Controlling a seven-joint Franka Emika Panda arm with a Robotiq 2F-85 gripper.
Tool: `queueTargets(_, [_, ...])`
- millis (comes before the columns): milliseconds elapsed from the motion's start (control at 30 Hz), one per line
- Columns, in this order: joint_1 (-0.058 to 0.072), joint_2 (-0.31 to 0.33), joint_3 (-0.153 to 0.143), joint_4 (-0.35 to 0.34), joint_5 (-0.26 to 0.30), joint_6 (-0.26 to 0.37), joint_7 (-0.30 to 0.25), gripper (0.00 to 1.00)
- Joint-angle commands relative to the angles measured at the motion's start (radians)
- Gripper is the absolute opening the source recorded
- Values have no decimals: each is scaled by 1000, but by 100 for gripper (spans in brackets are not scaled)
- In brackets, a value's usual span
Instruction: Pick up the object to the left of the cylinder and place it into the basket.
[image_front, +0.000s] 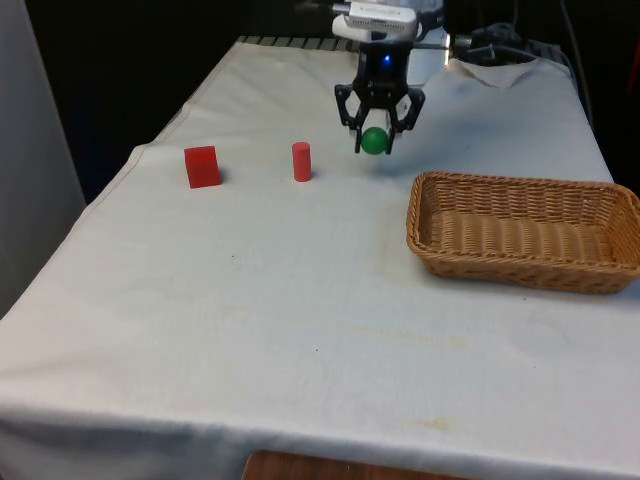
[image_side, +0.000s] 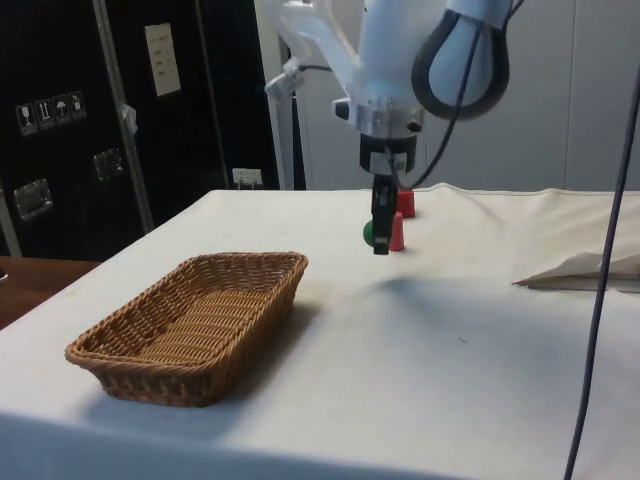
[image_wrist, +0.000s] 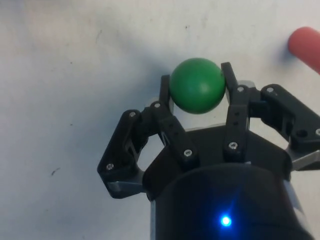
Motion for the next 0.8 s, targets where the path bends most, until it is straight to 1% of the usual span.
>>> queueTargets(0, [7, 12, -9, 16, -15, -9, 18, 0])
queueTargets(33, [7, 1, -6, 23, -14, -25, 21, 0])
queueTargets(100, [9, -8, -2, 31, -11, -36, 25, 0])
queueTargets(133, [4, -21, 3, 18, 0, -33, 8, 0])
queueTargets(167, [9, -11, 0, 34, -10, -41, 27, 0])
queueTargets(233, [11, -16, 5, 43, -7, -50, 32, 0])
queueTargets(333, [18, -18, 15, 62, -2, -61, 44, 0])
queueTargets(400, [19, -17, 22, 73, 0, -68, 51, 0])
queueTargets(433, [15, -23, 21, 63, 0, -58, 42, 0])
queueTargets(467, [20, -17, 26, 80, 0, -72, 55, 0])
queueTargets(633, [25, -11, 47, 118, 4, -97, 75, 0])
queueTargets(733, [26, -5, 58, 138, 6, -107, 84, 0])
queueTargets(767, [23, -9, 56, 132, 0, -101, 81, 0])
